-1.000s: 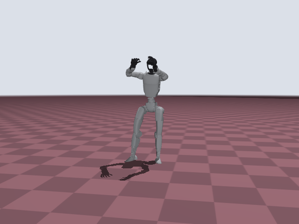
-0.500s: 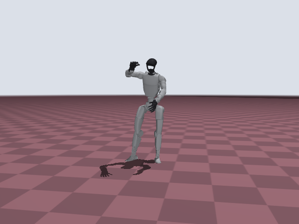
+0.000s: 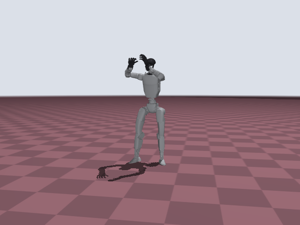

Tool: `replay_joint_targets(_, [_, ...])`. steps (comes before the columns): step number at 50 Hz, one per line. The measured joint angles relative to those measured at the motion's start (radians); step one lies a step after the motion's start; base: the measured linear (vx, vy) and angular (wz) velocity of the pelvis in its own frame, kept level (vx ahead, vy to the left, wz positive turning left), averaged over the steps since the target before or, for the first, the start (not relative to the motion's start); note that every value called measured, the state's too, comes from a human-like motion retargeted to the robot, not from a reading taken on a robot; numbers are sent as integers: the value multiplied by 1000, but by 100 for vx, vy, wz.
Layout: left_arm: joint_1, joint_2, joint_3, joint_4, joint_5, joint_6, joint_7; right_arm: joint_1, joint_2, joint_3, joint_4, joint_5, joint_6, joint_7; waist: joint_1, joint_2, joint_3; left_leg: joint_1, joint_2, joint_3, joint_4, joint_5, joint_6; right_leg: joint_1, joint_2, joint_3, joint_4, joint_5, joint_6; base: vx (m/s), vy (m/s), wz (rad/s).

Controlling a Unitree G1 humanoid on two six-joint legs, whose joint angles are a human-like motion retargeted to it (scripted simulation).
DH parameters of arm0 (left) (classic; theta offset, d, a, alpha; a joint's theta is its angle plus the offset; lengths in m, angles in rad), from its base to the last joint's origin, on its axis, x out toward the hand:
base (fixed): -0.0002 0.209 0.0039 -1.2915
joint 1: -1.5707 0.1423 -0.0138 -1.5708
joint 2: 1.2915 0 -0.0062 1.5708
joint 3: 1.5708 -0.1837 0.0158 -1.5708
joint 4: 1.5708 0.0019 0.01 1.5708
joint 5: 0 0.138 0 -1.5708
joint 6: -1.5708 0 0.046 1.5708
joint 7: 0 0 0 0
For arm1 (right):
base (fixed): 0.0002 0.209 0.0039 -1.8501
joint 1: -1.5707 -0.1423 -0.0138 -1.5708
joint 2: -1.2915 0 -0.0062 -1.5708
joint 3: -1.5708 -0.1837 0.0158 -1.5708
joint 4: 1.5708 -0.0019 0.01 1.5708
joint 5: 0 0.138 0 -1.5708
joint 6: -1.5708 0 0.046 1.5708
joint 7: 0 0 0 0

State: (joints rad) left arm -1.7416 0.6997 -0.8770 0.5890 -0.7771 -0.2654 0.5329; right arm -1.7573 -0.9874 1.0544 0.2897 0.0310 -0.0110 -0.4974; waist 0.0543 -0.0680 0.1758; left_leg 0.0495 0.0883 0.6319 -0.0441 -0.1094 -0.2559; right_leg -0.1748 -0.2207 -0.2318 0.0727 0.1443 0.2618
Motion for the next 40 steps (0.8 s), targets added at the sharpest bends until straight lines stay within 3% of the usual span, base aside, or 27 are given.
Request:
replay_joint_targets(5, [71,-14,-15,-49,24,7,-30,-19,28,-26,17,8,3,-18,-18,3,42,1,0,10,-2,3,6,-4,4,14,-9,5,0,-3,-3,-7])
replay_joint_targets(10, [294,-98,18,-42,82,44,-67,-58,44,-36,30,6,1,-21,-39,6,89,-13,7,19,-12,19,4,-18,20,16,-30,24,0,-9,-8,-10])
replay_joint_targets(17, [660,-282,102,168,177,91,-41,-127,108,-27,28,-21,5,-43,-133,-1,152,-55,2,18,-43,62,-5,-51,32,5,-68,58,0,-11,-6,2])
replay_joint_targets(23, [810,-400,157,325,182,101,-46,-195,184,-7,41,-29,6,-46,-222,-16,193,-96,-6,3,-43,85,-6,-71,26,-12,-86,73,0,-6,-3,10])
replay_joint_targets(30, [680,-361,169,172,126,49,-114,-204,213,17,68,-26,3,-23,-222,0,167,-101,8,0,-43,93,-6,-75,37,-21,-79,57,0,3,-8,5])
replay_joint_targets(40, [204,-259,243,8,89,-33,33,-166,156,45,87,-74,8,-5,-150,34,104,-39,63,18,-43,86,-5,-30,85,-25,-61,14,0,10,-12,-10])
